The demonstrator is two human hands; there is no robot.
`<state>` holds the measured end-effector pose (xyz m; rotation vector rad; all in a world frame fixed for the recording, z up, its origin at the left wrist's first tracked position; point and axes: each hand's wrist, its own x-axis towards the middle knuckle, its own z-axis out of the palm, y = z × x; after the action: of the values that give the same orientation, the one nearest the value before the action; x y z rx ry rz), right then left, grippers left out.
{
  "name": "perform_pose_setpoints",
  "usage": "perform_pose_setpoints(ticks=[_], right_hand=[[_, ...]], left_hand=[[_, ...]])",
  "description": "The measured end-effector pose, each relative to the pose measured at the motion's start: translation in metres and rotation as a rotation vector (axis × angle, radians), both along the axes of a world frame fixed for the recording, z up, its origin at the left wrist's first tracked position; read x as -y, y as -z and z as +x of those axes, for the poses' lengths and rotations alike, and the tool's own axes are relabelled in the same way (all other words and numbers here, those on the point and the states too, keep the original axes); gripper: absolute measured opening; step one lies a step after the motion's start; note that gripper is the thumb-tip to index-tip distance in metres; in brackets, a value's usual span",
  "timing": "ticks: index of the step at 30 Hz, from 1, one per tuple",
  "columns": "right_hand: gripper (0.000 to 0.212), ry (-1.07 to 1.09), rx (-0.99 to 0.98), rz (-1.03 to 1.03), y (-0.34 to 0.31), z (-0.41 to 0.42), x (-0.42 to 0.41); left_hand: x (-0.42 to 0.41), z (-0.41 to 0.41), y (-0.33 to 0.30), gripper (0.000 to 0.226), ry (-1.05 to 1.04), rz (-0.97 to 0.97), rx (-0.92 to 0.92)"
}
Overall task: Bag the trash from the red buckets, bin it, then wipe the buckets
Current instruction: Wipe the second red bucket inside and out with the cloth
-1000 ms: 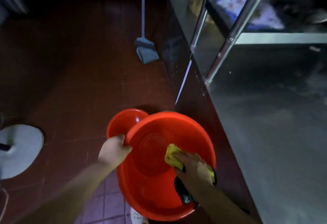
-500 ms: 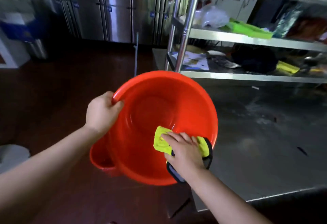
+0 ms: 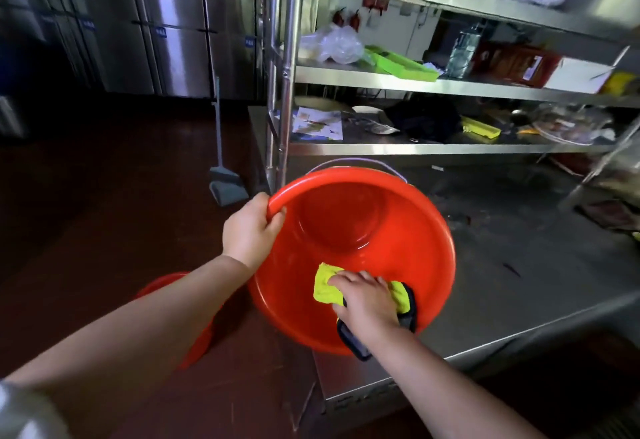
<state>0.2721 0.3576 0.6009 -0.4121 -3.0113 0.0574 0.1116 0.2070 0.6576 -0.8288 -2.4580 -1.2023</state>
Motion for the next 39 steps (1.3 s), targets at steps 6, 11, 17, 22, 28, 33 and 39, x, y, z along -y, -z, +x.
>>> perform_pose_setpoints(ticks=[6,11,17,22,28,33,39], right_hand=[[0.044,0.081,0.116,-0.11,0.057,-0.019,-0.022],[0.05,0.043,0.185,-0.211,0.111,-0.034,-0.02],[0.059,0.024,0.084,-0.15,0.137,-0.045,-0.025],[0.057,0.032,0.124,-0.223,0.154,-0.041,-0.034],[0.068,-0.071,0.132,-0.224,0.165,-0.032,-0.03],[0.062,-0.083,0.122,-0.298,0.174,-0.058,-0.063],[0.062,-0.023,0.075,-0.283,0.173,-0.132,-0.113]], left_hand=[[-0.031,-0.022,0.051,0.018,0.088,-0.005,0.044],[-0.044,-0.047,0.073,0.019,0.114,-0.041,0.102],[-0.044,-0.058,0.101,0.022,0.196,-0.071,0.106],[-0.035,-0.04,0.155,0.051,0.027,0.049,0.495],[-0.045,0.025,0.234,0.029,0.15,0.295,1.09],[-0.05,0.029,0.235,0.03,0.184,0.418,1.017],[-0.042,-0.001,0.196,0.028,0.062,0.211,0.783]])
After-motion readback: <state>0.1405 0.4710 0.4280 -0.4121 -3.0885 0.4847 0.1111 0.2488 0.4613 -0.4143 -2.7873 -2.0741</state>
